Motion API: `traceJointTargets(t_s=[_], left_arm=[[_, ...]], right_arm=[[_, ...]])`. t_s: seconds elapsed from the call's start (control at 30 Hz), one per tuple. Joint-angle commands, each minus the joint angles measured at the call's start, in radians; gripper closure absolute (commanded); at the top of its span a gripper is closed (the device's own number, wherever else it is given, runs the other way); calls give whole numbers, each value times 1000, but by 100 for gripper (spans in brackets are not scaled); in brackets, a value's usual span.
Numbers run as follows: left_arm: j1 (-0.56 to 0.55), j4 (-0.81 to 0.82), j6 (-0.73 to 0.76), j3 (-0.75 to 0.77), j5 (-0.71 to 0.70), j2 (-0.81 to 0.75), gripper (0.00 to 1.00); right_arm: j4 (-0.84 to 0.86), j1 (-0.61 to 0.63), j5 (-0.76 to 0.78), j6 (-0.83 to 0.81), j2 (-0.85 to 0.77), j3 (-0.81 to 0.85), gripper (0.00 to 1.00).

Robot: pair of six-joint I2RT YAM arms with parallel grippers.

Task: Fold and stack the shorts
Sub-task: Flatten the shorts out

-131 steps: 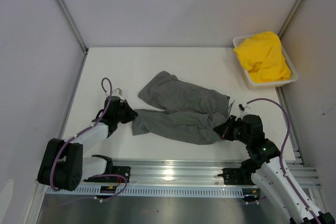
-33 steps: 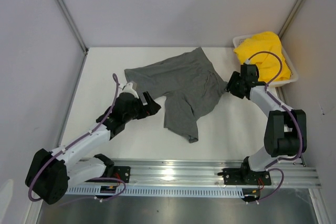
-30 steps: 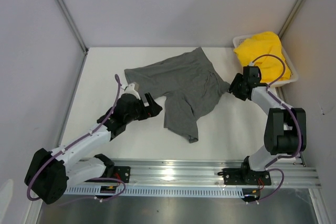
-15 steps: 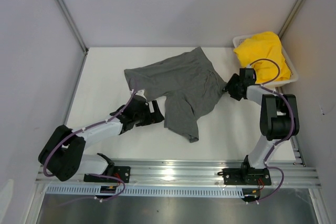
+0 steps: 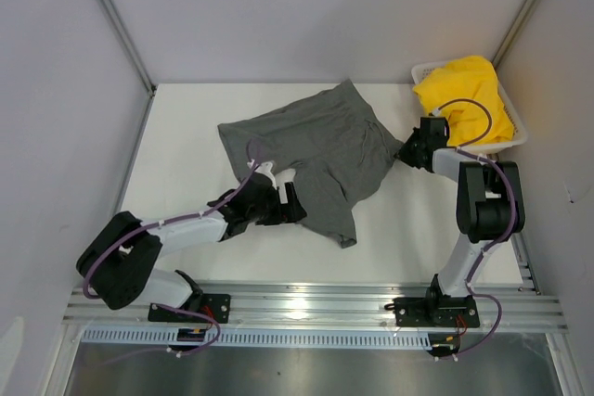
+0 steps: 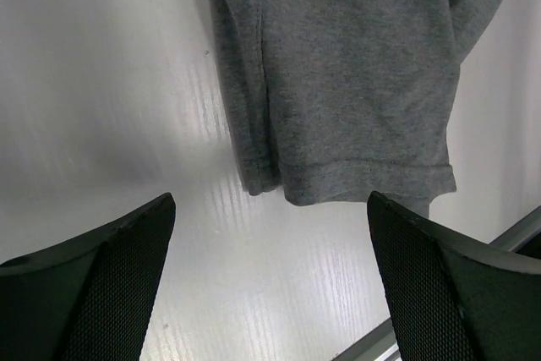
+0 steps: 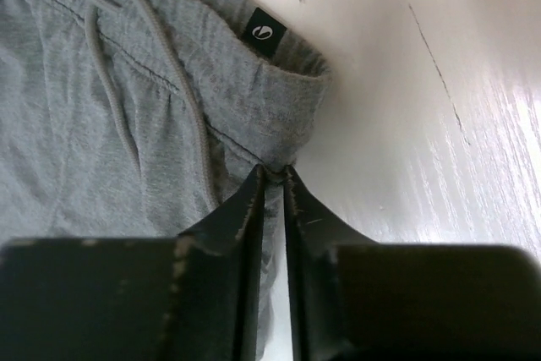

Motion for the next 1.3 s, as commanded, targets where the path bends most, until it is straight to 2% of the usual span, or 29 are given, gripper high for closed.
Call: traceJointTargets(t_s=[0.0, 0.07, 0.2, 0.3, 0.4, 0.43, 0.5, 0.53, 0.57, 0.6, 0.63, 0.87, 1.0, 1.1, 1.2, 1.27], left_arm=[[-28, 55, -12, 40, 4, 41, 4], [-45, 47, -16, 52, -2, 58, 4], [-71, 26, -27, 66, -37, 97, 9], [-77, 25, -36, 69, -52, 116, 19], [-77, 56, -44, 73, -52, 142, 37], [-77, 58, -47, 78, -52, 160, 49], [-77, 59, -49, 98, -52, 179, 63], [-77, 59, -50, 99, -52, 185, 80], [-77, 59, -52, 103, -52, 194, 89], [-77, 58, -52, 107, -87, 196, 97], [-77, 53, -50, 107, -95, 194, 100], [-24, -92, 39, 90, -80, 56, 100], [131, -206, 94, 17, -34, -133, 100], [205, -281, 139, -15, -36, -209, 100], [256, -323, 171, -19, -87, -220, 100], [257, -338, 188, -13, -130, -170, 96]], right_arm=[[31, 13, 11, -22, 17, 39, 94], [30, 16, 14, -23, 17, 39, 99], [33, 18, 9, -31, 14, 38, 100], [36, 18, 8, -32, 13, 35, 100], [40, 18, 6, -31, 8, 31, 100], [39, 18, 8, -32, 8, 31, 100], [37, 18, 6, -34, 8, 31, 100], [39, 16, 5, -34, 8, 30, 100], [40, 16, 6, -34, 7, 28, 100], [42, 16, 8, -35, 5, 25, 100], [44, 16, 8, -34, 3, 24, 100], [30, 13, 15, -46, -4, 25, 100], [30, 13, 15, -46, -3, 28, 100], [30, 16, 17, -48, -4, 27, 100], [19, 26, 22, -55, -12, 25, 100], [-1, 41, 57, -69, -32, 21, 100]])
